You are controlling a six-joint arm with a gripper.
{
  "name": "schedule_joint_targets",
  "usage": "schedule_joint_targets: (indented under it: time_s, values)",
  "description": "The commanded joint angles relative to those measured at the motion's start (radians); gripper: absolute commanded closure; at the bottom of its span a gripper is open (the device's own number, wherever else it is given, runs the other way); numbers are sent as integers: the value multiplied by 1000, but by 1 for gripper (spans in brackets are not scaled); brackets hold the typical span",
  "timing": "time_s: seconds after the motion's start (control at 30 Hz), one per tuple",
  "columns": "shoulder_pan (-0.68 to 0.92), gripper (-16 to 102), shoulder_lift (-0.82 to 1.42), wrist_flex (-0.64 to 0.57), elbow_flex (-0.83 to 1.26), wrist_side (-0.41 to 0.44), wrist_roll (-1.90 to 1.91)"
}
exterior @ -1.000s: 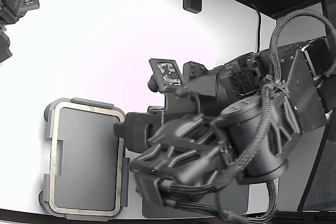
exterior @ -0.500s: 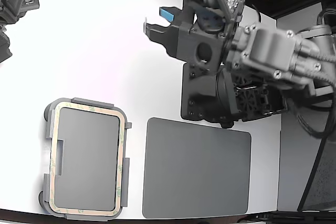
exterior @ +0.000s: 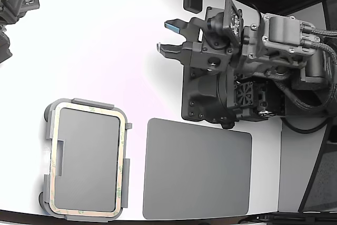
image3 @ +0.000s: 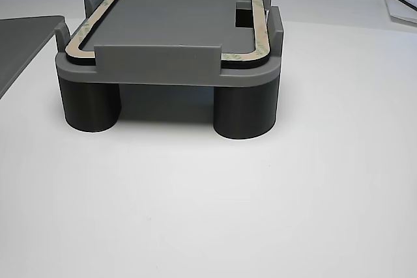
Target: Move top rectangular frame to the holder.
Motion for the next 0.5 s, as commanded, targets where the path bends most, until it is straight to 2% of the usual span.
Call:
schedule_joint_targets:
  time_s: [0.0,0.17,0.23,0.47]
  values:
    - [-18,-14,101,2,69,-11,-12]
    - [-15,-14,110,6,84,12,6]
    - [-15,-14,110,5,84,-17,-14]
    - [-15,-14,110,5,84,-18,-17]
